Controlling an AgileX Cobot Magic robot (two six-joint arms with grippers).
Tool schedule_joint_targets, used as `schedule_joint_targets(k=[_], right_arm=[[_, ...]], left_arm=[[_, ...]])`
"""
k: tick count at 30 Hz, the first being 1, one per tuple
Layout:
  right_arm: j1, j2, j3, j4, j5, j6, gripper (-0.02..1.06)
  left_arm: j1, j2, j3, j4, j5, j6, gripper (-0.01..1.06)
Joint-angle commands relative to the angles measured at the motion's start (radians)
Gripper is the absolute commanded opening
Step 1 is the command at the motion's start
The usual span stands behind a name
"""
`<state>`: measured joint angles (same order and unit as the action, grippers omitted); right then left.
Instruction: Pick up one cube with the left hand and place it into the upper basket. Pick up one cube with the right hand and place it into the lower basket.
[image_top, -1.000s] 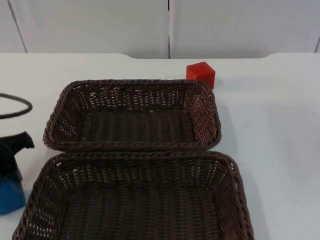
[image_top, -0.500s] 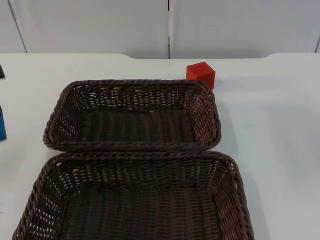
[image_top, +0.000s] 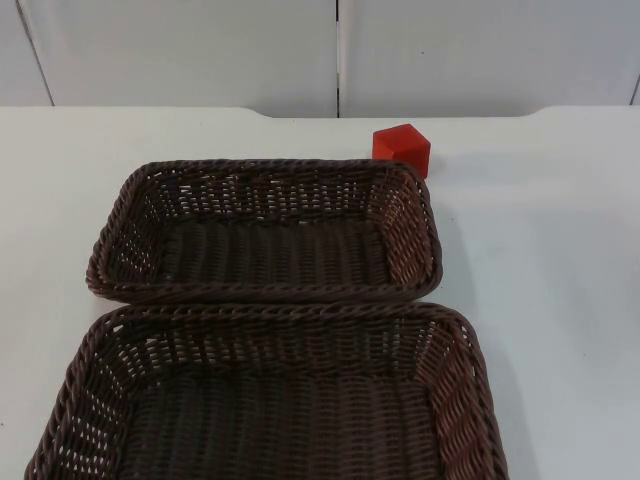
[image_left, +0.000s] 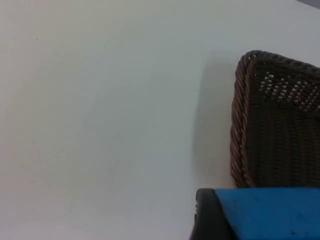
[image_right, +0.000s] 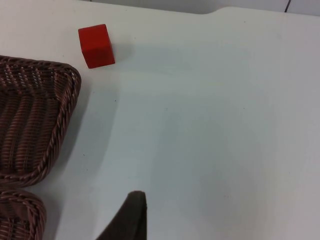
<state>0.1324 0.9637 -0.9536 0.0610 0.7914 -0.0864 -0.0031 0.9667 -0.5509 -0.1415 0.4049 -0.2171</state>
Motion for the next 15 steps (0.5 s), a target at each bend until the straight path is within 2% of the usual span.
schedule_joint_targets(k=[1,15], right_arm=[[-0.005,-0.003,-0.008,0.002,-0.01,-0.008,1.05],[-0.005,-0.003,-0.008,0.002,-0.008,-0.008,1.05]], left_arm=[[0.004,-0.009,-0.001,0.01,0.016,0.002,0.0],[0.004,-0.009,-0.001,0.01,0.03,0.002,0.0]])
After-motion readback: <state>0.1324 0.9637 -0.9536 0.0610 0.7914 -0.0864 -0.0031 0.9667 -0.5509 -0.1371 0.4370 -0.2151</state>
